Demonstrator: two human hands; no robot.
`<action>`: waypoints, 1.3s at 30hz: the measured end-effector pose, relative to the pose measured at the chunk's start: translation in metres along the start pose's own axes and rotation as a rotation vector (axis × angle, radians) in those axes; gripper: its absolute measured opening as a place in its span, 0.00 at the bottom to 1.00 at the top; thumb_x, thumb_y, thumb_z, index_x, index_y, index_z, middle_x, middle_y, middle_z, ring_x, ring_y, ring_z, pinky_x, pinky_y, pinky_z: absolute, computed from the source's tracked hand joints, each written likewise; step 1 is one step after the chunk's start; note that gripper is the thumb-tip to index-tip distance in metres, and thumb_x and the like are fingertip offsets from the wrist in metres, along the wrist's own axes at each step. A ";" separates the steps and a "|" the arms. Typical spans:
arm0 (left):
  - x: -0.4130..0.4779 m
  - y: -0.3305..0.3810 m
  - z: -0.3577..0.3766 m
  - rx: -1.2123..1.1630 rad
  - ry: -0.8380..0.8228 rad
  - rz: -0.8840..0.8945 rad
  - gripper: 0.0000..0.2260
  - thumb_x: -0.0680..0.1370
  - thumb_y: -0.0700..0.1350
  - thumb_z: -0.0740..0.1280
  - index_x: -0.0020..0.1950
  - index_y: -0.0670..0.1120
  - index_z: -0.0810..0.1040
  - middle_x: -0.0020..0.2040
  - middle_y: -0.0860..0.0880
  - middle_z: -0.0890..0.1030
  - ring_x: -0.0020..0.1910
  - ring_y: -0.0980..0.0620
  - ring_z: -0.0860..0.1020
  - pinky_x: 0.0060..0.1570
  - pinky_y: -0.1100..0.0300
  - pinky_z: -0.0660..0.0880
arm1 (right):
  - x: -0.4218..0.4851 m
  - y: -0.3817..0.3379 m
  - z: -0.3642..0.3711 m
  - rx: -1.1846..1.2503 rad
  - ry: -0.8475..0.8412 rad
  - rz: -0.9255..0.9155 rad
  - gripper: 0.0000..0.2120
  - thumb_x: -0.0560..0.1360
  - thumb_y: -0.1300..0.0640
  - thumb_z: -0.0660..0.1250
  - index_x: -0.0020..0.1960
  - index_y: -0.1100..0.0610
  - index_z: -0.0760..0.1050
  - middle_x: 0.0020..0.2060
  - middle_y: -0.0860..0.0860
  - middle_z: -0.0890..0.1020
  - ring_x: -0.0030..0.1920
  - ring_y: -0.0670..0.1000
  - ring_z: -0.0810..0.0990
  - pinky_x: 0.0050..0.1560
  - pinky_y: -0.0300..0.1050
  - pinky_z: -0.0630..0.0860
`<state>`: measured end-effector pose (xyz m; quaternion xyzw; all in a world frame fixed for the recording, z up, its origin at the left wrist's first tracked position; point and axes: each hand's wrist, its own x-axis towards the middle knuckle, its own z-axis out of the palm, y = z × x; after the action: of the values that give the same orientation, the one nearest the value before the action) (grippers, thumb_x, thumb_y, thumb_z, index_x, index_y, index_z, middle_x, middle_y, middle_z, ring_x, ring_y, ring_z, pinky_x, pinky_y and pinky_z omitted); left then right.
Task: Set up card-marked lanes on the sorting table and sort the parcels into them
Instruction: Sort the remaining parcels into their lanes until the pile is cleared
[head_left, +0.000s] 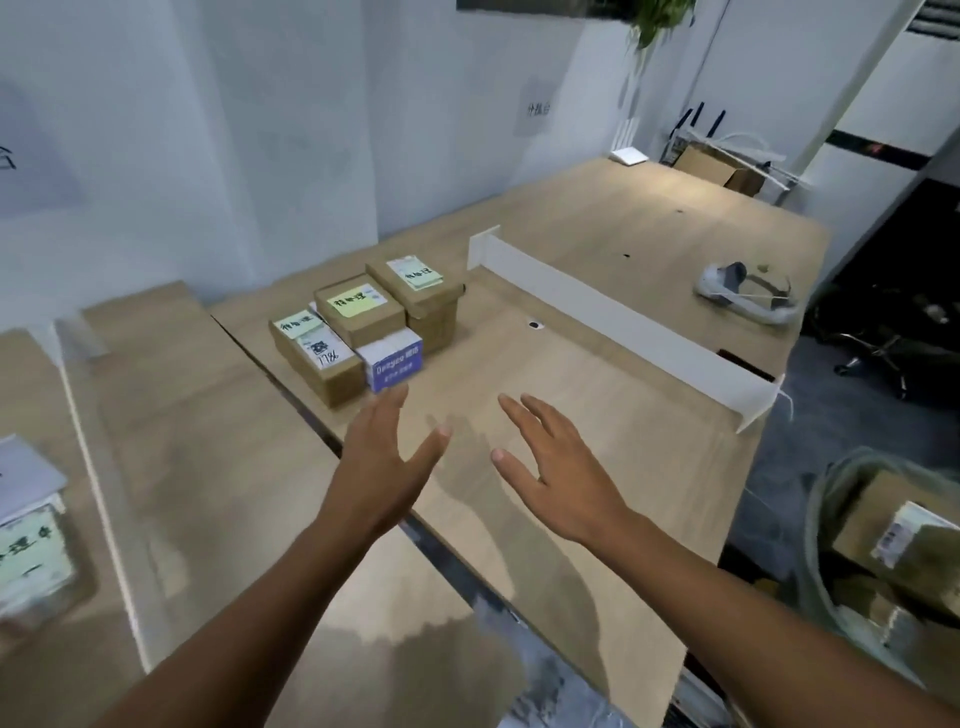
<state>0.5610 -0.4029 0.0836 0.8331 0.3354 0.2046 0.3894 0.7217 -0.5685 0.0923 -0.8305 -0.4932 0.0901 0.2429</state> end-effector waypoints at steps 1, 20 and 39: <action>0.016 0.000 0.002 0.017 0.013 -0.012 0.36 0.78 0.66 0.63 0.81 0.52 0.59 0.81 0.50 0.62 0.79 0.49 0.60 0.75 0.42 0.63 | 0.018 0.010 -0.001 0.012 -0.011 0.002 0.32 0.81 0.33 0.52 0.82 0.40 0.53 0.82 0.47 0.57 0.81 0.48 0.53 0.79 0.50 0.57; 0.401 -0.107 0.097 0.224 0.296 -0.371 0.32 0.81 0.59 0.63 0.78 0.40 0.64 0.76 0.40 0.68 0.76 0.40 0.60 0.76 0.44 0.58 | 0.460 0.182 0.065 0.260 -0.122 -0.019 0.30 0.82 0.40 0.59 0.81 0.46 0.58 0.78 0.45 0.63 0.78 0.47 0.60 0.72 0.43 0.58; 0.436 -0.116 0.112 -0.033 0.361 -0.284 0.36 0.78 0.62 0.64 0.82 0.53 0.55 0.80 0.53 0.64 0.77 0.52 0.64 0.73 0.44 0.68 | 0.523 0.164 0.102 0.279 0.022 -0.048 0.30 0.80 0.39 0.61 0.79 0.45 0.59 0.75 0.46 0.70 0.74 0.50 0.65 0.61 0.44 0.64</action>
<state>0.8835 -0.0926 -0.0411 0.7210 0.5101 0.2989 0.3615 1.0695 -0.1506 -0.0296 -0.7777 -0.4927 0.1427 0.3634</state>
